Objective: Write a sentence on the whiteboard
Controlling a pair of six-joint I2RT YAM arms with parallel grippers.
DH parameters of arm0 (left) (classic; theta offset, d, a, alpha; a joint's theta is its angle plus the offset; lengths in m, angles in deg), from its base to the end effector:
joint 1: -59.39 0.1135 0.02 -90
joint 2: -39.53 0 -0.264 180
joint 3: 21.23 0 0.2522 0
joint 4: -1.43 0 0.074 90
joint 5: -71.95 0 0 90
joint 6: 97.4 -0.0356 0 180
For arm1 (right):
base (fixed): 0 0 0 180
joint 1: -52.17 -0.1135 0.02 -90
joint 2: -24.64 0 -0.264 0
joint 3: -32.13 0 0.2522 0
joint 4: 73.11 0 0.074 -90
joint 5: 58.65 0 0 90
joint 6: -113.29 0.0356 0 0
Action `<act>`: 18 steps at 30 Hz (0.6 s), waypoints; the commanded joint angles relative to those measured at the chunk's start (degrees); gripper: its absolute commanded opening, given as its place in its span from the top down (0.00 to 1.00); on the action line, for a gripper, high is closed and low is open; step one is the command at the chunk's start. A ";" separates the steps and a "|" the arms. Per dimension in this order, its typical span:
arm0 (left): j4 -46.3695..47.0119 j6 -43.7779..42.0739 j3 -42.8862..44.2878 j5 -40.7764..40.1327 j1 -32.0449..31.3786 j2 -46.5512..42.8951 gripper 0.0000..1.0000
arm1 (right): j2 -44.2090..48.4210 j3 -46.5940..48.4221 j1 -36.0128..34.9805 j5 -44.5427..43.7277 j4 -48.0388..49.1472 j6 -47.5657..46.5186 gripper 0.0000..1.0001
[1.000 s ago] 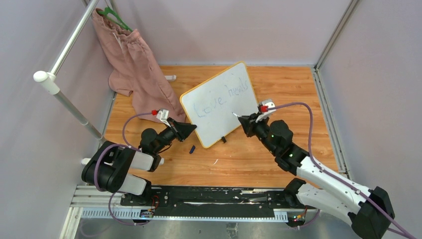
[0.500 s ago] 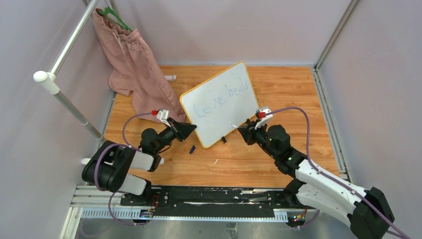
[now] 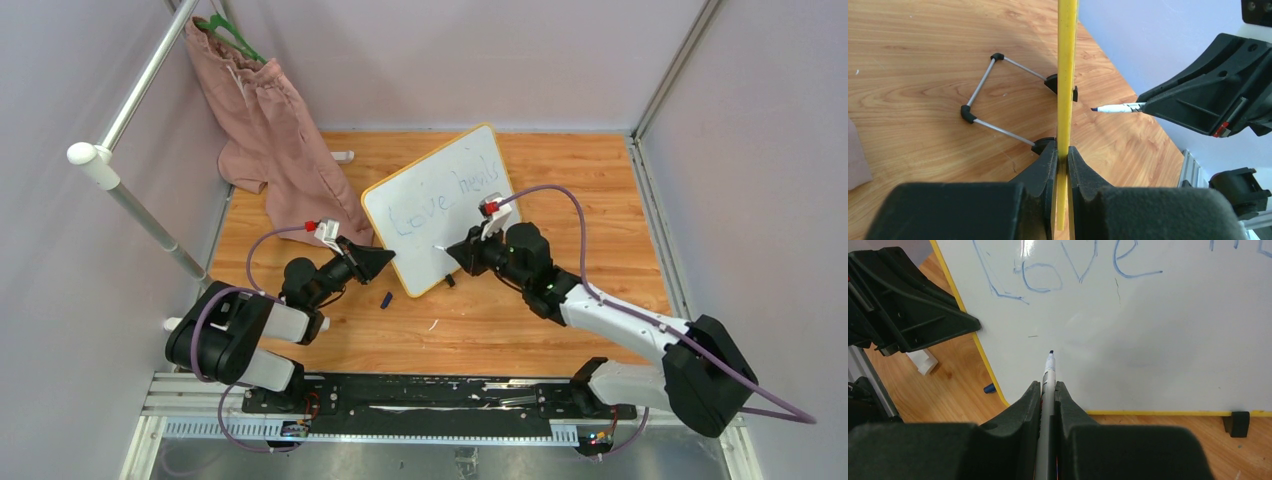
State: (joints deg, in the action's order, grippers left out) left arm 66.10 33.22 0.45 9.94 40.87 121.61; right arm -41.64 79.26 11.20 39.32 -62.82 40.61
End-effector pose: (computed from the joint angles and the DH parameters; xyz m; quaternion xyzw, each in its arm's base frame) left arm 0.1970 -0.0836 0.1635 0.0475 0.6818 -0.4941 0.5374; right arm 0.1931 0.1742 0.2556 -0.1995 0.7324 0.3621 0.5409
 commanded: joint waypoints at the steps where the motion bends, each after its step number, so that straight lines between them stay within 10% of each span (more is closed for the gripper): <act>1: 2.25 -1.22 -0.02 -0.15 -0.46 0.53 1.00 | -2.88 3.85 -1.56 0.38 1.88 0.11 1.00; 18: 2.58 -1.16 -0.14 -0.21 -0.46 1.09 1.00 | -3.54 2.97 -4.15 -13.48 -1.37 -0.56 1.00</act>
State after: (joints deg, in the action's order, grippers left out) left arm 66.78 33.06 0.45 9.81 40.87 122.14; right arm -45.58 81.60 7.98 29.63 -62.67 40.54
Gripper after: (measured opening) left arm 0.130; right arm 0.153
